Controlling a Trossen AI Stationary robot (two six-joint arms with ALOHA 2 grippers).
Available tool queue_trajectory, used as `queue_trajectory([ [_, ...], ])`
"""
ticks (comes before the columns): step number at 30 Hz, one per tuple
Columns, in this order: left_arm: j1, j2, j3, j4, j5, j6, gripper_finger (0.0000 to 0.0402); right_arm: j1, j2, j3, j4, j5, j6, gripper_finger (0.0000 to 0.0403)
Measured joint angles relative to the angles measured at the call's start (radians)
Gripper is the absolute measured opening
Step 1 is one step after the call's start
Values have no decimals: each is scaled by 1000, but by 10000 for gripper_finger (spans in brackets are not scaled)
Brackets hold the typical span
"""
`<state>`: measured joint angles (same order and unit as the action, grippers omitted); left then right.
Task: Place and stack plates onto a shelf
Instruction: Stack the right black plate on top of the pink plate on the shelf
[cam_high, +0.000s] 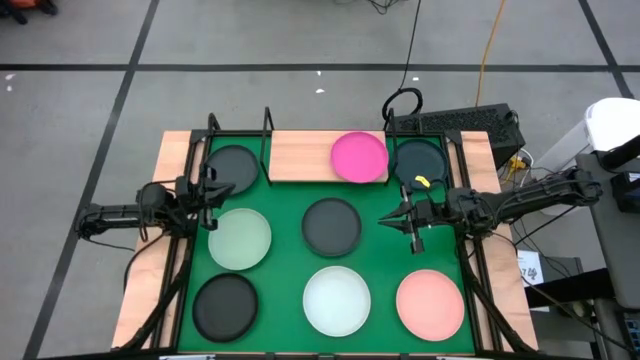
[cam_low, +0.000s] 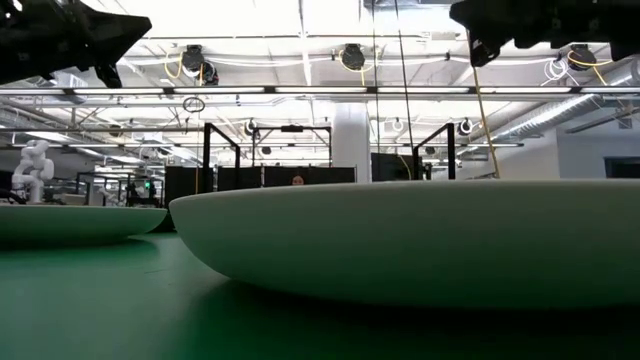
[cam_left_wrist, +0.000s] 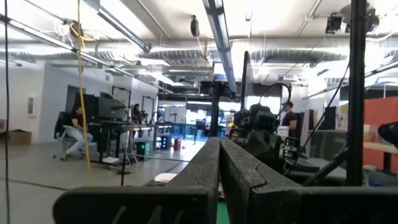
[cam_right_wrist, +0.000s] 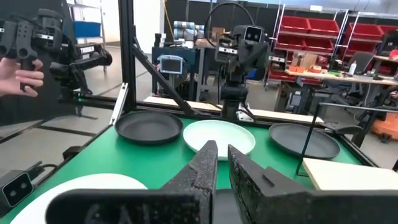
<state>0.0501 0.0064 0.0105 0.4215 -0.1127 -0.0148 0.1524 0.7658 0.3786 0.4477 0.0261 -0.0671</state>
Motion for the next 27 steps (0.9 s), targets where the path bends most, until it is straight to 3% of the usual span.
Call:
queue_trajectory([
  [7, 0, 77, 0, 1, 4, -79, 17, 0, 0, 0, 27, 2, -47, 25],
  [15, -29, 290, 36, 188, 53, -66, 17, 0, 0, 0, 31, 2, -82, 25],
  [18, -45, 362, 127, 48, 29, -37, 17, 0, -1, 0, 32, 2, -93, 25],
  [23, -52, 487, 404, -395, -142, -63, 17, 0, -16, 0, 32, 0, -98, 25],
  [27, -76, 647, 655, -671, -147, -74, 17, 0, -25, 0, 26, -1, -106, 25],
])
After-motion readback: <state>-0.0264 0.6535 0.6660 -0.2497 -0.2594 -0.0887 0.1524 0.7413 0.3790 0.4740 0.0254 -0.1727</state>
